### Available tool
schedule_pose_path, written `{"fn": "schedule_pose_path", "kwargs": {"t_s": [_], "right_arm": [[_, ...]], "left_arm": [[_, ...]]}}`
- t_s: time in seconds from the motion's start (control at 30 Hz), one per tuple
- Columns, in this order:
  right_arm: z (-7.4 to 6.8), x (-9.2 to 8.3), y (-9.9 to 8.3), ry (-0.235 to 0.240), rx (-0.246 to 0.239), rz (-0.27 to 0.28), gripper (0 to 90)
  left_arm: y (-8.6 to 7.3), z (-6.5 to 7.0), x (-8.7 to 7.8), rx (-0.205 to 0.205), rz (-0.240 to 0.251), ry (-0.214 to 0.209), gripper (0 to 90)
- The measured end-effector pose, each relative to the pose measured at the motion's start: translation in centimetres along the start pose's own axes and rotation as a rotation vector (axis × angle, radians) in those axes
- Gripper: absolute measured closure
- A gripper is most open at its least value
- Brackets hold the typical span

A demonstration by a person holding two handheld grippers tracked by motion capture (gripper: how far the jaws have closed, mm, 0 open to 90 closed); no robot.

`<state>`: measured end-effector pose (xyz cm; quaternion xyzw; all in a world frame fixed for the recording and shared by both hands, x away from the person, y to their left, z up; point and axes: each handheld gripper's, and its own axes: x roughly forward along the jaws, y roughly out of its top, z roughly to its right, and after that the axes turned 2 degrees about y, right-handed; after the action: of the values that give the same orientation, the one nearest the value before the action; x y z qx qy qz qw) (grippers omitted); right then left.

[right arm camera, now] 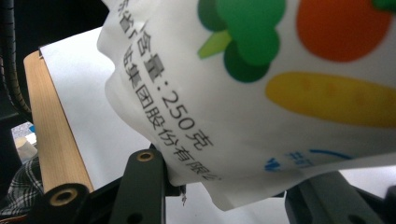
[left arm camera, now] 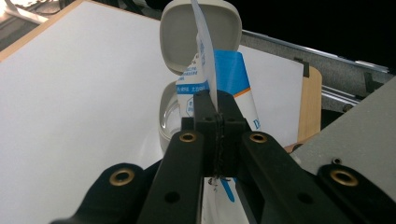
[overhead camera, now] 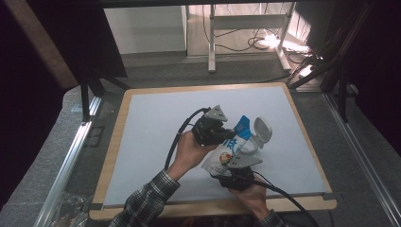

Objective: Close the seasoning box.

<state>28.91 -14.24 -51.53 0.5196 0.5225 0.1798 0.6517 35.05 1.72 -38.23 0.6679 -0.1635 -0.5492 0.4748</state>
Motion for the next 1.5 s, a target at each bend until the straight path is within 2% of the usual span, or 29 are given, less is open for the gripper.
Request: {"fn": "schedule_pose_path", "kwargs": {"t_s": [0.53,0.83,1.5], "right_arm": [[0.4,-0.1,0.1,0.057,0.042,0.016,61.7],[0.6,-0.2,0.3,0.062,0.036,0.019,62.0],[0.9,-0.3,0.6,0.103,0.046,0.035,62.3]], "left_arm": [[0.8,-0.3,1.2,0.005,-0.029,-0.002,89.4],[1.2,-0.4,1.7,0.004,-0.041,0.002,89.3],[1.7,-1.1,2.7,-0.011,-0.071,0.012,89.3]]}}
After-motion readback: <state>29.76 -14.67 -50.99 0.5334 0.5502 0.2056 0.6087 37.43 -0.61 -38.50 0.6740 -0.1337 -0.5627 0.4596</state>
